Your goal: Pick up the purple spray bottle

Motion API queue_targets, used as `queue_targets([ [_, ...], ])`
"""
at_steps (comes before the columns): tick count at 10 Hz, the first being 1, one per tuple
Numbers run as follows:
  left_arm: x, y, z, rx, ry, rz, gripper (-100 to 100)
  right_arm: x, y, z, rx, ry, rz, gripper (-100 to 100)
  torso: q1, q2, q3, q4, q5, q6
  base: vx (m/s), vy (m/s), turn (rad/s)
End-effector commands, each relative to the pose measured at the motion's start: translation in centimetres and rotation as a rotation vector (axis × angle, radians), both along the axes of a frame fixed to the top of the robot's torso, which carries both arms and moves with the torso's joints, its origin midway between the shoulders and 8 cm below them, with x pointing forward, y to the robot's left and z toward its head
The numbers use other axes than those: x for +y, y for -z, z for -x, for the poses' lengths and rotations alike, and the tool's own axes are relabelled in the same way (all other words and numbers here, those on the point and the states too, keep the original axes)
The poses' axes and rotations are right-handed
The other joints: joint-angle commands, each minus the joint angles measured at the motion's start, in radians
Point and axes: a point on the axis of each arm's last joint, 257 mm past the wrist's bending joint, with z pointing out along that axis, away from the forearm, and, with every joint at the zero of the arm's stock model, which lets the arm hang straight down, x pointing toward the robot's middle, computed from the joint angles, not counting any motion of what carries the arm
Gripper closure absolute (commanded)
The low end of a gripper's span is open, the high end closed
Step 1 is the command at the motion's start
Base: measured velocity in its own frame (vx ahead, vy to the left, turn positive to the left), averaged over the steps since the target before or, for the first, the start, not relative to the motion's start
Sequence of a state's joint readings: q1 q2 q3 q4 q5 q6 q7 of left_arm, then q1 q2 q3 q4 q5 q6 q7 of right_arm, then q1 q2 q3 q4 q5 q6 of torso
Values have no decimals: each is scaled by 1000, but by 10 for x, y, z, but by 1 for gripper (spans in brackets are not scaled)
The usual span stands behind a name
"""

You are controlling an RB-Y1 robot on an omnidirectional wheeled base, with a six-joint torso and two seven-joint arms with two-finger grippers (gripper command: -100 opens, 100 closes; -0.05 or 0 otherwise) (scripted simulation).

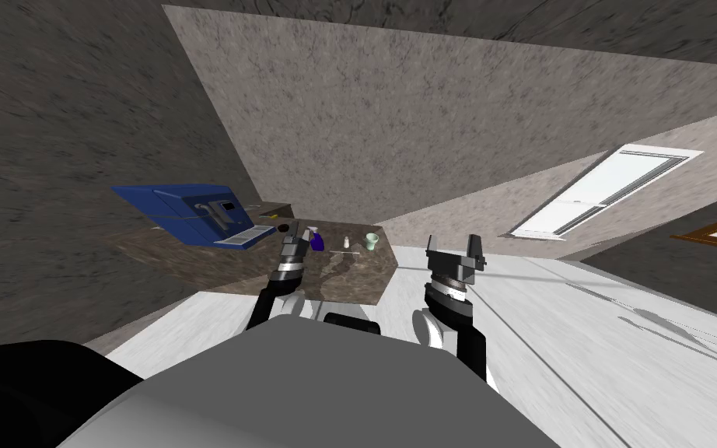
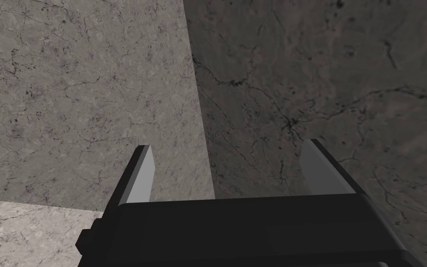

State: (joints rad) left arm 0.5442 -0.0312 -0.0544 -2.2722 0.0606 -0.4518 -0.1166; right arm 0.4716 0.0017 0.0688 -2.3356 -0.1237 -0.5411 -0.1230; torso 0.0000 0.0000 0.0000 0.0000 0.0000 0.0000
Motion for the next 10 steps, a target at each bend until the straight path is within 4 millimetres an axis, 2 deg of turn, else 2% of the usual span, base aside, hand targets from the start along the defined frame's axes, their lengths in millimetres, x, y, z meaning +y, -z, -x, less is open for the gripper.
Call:
queue_targets([
  [1,-5,7,-10,24,39,-5,-100,0,0,0,0,0,0,0,0,0,0,0,0,0,-37,65,-35],
  [4,-12,24,-34,79,111,11,-100,0,0,0,0,0,0,0,10,4,2,1,2,0,-72,147,-51],
  [7,-19,48,-69,162,190,57,-100,0,0,0,0,0,0,0,11,7,4,1,3,0,-105,165,-69],
  [8,-19,48,-69,163,190,57,-100,0,0,0,0,0,0,0,13,6,4,1,3,0,-63,135,-45],
  [10,-23,67,-96,226,241,104,-100,0,0,0,0,0,0,0,8,3,2,1,2,0,-71,126,-67],
])
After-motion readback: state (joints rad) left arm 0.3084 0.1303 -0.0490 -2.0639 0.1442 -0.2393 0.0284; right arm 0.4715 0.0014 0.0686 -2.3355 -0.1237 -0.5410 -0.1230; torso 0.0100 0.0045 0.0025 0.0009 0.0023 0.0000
